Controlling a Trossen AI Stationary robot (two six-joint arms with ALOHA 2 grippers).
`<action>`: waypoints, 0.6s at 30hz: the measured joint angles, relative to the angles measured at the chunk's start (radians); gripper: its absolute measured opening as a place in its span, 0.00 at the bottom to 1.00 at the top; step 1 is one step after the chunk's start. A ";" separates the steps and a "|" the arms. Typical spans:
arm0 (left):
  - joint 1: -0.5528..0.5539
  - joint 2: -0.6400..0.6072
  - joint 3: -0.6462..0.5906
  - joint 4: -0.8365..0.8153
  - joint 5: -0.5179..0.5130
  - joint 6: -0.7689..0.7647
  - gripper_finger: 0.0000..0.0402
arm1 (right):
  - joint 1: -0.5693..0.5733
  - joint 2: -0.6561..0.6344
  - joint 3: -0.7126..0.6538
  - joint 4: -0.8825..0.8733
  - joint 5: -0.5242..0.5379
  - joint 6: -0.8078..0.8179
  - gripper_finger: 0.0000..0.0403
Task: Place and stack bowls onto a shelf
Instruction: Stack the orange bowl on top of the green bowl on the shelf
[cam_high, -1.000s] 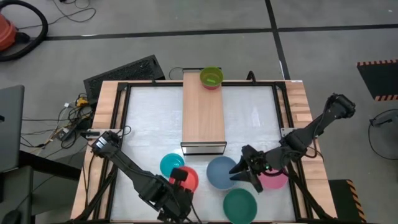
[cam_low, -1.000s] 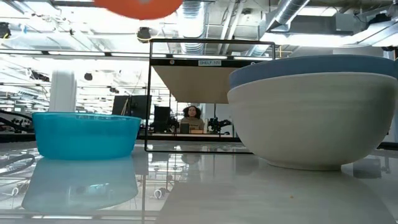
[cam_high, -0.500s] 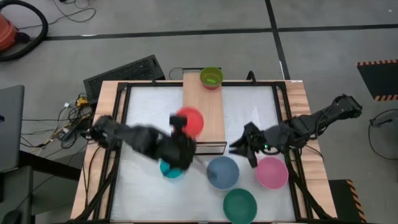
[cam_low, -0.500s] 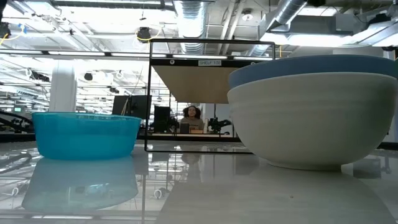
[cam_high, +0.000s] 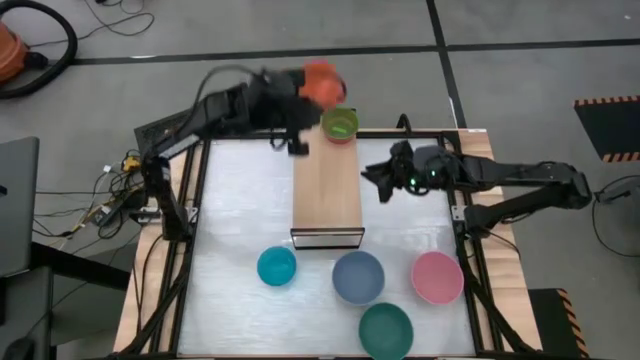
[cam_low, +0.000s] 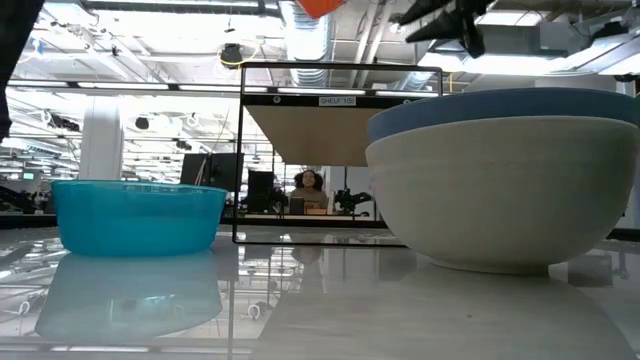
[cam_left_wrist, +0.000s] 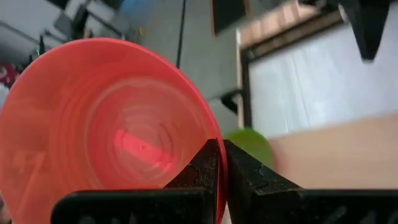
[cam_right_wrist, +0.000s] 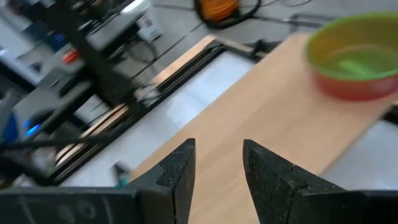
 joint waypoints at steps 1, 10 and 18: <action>0.036 0.005 0.000 0.030 0.054 0.009 0.00 | -0.024 0.000 0.000 0.000 0.000 0.000 0.40; 0.222 0.143 -0.001 0.062 0.413 0.058 0.00 | -0.166 0.000 0.000 0.000 0.001 0.027 0.40; 0.232 0.286 -0.001 0.093 0.413 0.098 0.00 | -0.180 0.000 0.000 -0.021 -0.003 -0.003 0.40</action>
